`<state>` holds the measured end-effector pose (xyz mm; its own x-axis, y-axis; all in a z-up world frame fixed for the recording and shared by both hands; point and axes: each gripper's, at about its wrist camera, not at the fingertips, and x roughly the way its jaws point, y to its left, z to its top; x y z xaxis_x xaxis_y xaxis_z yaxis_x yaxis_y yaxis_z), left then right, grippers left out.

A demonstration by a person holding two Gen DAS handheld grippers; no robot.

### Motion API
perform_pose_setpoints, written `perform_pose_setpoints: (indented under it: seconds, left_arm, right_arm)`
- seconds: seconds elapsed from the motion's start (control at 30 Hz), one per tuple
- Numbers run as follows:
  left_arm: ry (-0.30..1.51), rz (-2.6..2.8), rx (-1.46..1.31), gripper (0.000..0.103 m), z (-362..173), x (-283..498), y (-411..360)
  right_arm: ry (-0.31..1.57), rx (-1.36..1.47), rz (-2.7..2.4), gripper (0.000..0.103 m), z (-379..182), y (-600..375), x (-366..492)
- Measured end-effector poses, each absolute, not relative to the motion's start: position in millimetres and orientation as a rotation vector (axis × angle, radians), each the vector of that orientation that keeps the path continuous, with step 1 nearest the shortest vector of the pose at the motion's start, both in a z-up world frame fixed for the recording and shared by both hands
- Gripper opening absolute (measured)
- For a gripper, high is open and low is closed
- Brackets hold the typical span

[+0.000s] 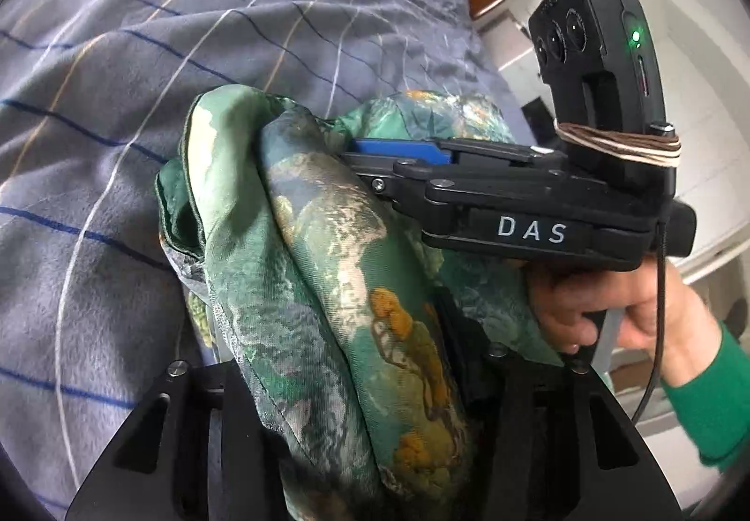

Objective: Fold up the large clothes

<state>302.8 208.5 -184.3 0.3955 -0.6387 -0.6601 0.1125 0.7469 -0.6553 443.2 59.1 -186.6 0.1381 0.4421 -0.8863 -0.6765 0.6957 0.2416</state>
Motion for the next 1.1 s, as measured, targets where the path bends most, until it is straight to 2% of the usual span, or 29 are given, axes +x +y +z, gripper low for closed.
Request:
perform_pose_setpoints:
  seconds: [0.13, 0.23, 0.47, 0.57, 0.7, 0.83, 0.97, 1.1]
  left_arm:
    - [1.059, -0.528, -0.534, 0.050, -180, 300, 205]
    - [1.052, -0.533, -0.508, 0.050, -175, 297, 204]
    - [1.044, -0.549, -0.520, 0.051, -180, 304, 203]
    - [1.027, -0.556, -0.533, 0.052, -182, 302, 202]
    - [1.009, -0.512, -0.520, 0.054, -182, 299, 196]
    - [1.014, -0.484, -0.547, 0.054, -179, 297, 197]
    - [1.048, -0.480, -0.584, 0.063, -152, 291, 202]
    - [0.991, -0.489, -0.610, 0.089, -119, 265, 230]
  right_arm:
    - [1.172, -0.211, 0.810, 0.040, -176, 49, 438]
    - [1.106, -0.196, 0.821, 0.042, -144, 21, 411]
    - [0.942, -0.279, 0.803, 0.043, -94, -95, 278]
    - [0.966, -0.302, 0.707, 0.042, -113, -117, 243]
    - [0.979, -0.265, 0.593, 0.042, -166, -115, 244]
    - [0.971, -0.257, 0.584, 0.043, -162, -115, 246]
    - [0.979, -0.230, 0.622, 0.043, -132, -126, 246]
    - [0.852, -0.176, 0.638, 0.043, -78, -129, 241]
